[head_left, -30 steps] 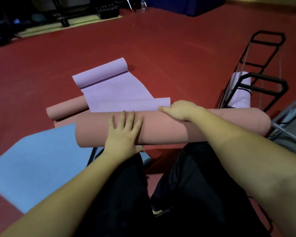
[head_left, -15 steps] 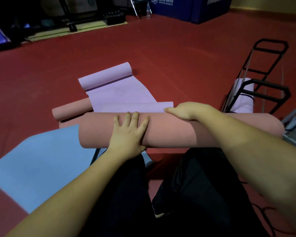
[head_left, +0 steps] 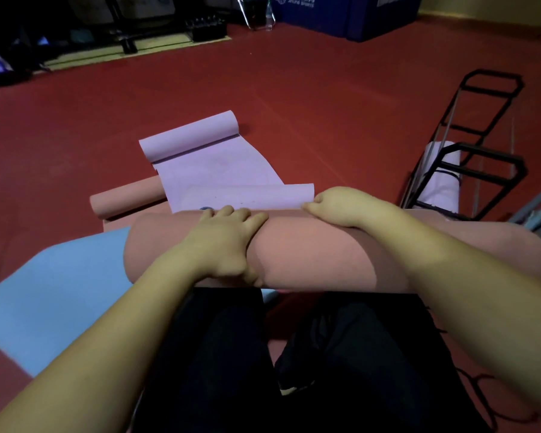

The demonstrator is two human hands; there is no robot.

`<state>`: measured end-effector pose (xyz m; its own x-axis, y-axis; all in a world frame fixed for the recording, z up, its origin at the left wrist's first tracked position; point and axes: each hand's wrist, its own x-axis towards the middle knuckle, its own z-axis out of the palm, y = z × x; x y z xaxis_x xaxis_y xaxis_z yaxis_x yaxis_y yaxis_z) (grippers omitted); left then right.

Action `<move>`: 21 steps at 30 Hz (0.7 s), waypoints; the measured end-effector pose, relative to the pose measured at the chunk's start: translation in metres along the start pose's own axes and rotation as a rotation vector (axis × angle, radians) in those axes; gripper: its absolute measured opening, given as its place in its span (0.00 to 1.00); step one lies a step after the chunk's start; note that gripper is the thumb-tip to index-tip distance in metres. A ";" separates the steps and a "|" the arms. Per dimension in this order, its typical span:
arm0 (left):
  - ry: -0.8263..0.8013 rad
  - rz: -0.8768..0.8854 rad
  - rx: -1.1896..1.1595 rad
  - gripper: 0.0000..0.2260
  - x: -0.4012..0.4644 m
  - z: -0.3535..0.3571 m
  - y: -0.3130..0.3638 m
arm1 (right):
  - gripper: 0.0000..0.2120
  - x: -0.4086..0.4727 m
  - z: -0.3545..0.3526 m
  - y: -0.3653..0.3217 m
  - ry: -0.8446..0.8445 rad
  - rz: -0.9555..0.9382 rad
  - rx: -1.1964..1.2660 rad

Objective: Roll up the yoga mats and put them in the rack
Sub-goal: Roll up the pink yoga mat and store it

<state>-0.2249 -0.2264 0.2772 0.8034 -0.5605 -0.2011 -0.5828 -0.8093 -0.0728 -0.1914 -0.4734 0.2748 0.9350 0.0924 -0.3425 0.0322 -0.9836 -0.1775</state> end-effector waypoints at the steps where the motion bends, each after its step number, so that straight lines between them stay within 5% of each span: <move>1: -0.035 -0.002 -0.030 0.53 0.005 -0.003 -0.001 | 0.23 -0.002 0.001 0.000 0.054 -0.014 -0.010; 8: -0.321 -0.057 -0.423 0.47 0.051 -0.019 -0.025 | 0.35 -0.017 0.022 -0.004 0.130 0.005 0.019; 11: -0.295 -0.033 -0.493 0.45 0.057 -0.016 -0.029 | 0.37 -0.014 0.026 -0.005 0.146 0.047 -0.005; 14: -0.012 0.001 -0.456 0.44 0.049 -0.001 -0.025 | 0.38 -0.007 0.019 -0.001 0.100 0.088 0.006; 16: 0.274 0.026 -0.552 0.33 0.038 0.019 -0.017 | 0.38 0.000 0.014 0.002 0.041 0.106 0.016; 19: 0.672 -0.078 -0.855 0.08 0.004 0.048 0.018 | 0.37 0.009 0.006 0.000 -0.038 0.133 0.066; 21: 0.686 -0.260 -1.232 0.04 -0.020 0.055 0.056 | 0.37 0.015 0.001 -0.004 -0.083 0.156 0.108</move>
<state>-0.2801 -0.2506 0.2232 0.9748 -0.0609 0.2147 -0.2226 -0.3353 0.9154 -0.1783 -0.4679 0.2693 0.8931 -0.0432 -0.4477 -0.1531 -0.9652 -0.2122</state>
